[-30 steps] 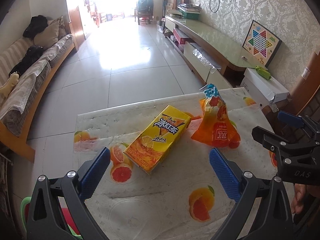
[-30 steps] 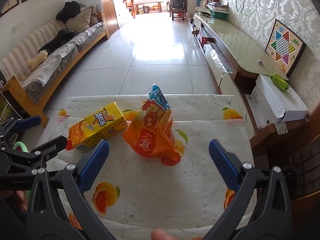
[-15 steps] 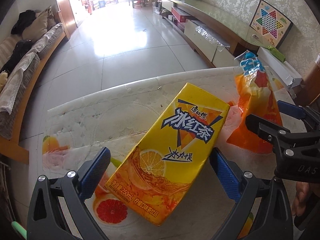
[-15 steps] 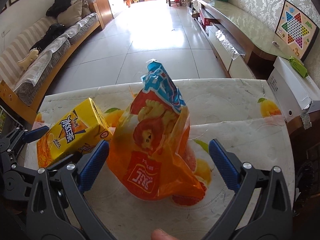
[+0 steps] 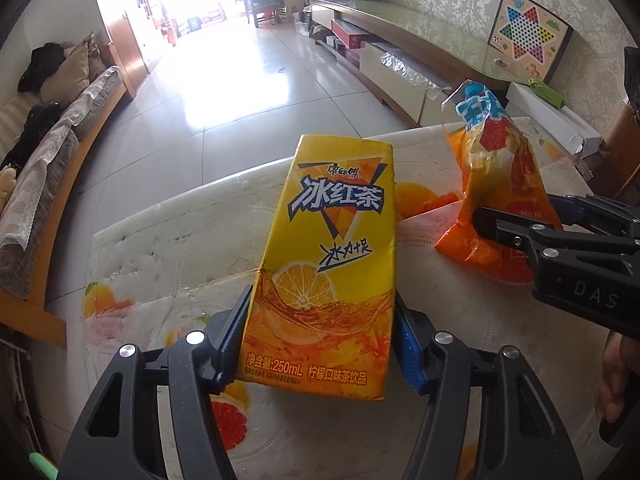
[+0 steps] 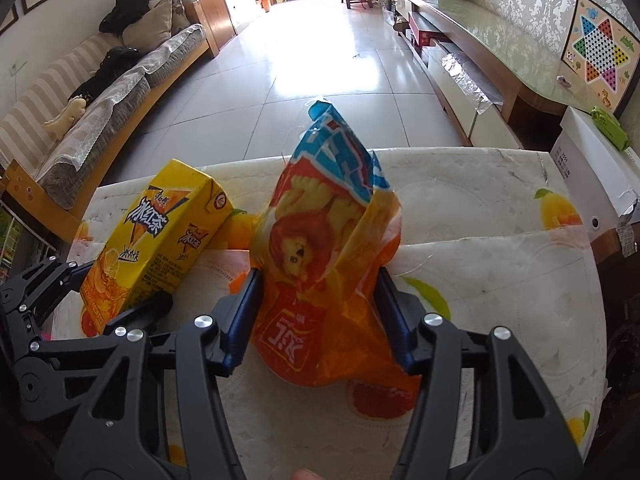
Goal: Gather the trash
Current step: 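Grasp the yellow iced-tea carton with the left tool while the right tool grasps the orange bag, then lift the carton and orange bag and carry them over the red bin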
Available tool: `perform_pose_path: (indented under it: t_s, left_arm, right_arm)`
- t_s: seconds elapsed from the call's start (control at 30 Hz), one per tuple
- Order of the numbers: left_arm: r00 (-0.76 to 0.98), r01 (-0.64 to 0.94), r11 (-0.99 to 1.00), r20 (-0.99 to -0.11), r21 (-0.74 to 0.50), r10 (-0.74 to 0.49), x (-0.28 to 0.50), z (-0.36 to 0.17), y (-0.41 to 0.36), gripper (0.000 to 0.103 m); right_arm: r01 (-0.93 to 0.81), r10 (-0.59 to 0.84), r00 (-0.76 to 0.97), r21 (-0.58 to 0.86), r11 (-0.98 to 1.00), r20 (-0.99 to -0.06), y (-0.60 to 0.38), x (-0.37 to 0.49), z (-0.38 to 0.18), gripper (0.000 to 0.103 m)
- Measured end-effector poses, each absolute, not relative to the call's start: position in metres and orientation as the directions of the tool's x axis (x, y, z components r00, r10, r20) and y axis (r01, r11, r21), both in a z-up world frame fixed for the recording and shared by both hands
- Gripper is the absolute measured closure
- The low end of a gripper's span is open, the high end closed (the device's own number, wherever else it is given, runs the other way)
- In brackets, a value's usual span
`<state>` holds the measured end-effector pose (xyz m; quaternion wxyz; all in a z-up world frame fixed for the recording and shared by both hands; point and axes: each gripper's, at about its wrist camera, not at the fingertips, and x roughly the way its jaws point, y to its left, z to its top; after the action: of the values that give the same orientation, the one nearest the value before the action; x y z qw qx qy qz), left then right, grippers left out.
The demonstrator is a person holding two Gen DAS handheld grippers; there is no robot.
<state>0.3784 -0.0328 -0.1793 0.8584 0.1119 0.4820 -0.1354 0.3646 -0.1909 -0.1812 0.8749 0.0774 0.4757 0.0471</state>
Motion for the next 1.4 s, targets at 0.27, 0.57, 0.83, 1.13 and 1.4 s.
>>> perform_pose_path:
  t_s: [0.27, 0.57, 0.83, 1.13, 1.4]
  left_arm:
    - [0.542, 0.301, 0.952, -0.830, 0.048, -0.130, 0.370, -0.157, -0.022, 0.046]
    - [0.595, 0.265, 0.963, -0.793, 0.040, -0.131, 0.334, -0.100, -0.008, 0.046]
    - [0.670, 0.188, 0.981, -0.736, 0.039, -0.099, 0.255, -0.029, 0.022, 0.046]
    - [0.731, 0.094, 0.995, -0.681, 0.035, -0.045, 0.161, 0.017, 0.061, 0.046]
    - [0.750, 0.018, 0.999, -0.661, 0.031, 0.007, 0.108, 0.029, 0.095, 0.046]
  right_arm:
    - [-0.011, 0.158, 0.569, 0.184, 0.983, -0.807, -0.193, 0.351, -0.162, 0.056]
    - [-0.014, 0.151, 0.623, 0.182, 0.983, -0.767, -0.200, 0.315, -0.105, 0.056]
    - [-0.057, 0.158, 0.683, 0.164, 0.985, -0.713, -0.190, 0.253, -0.033, 0.056]
    - [-0.155, 0.208, 0.700, 0.138, 0.978, -0.683, -0.153, 0.173, 0.005, 0.056]
    - [-0.241, 0.258, 0.690, 0.122, 0.963, -0.676, -0.110, 0.128, 0.014, 0.056]
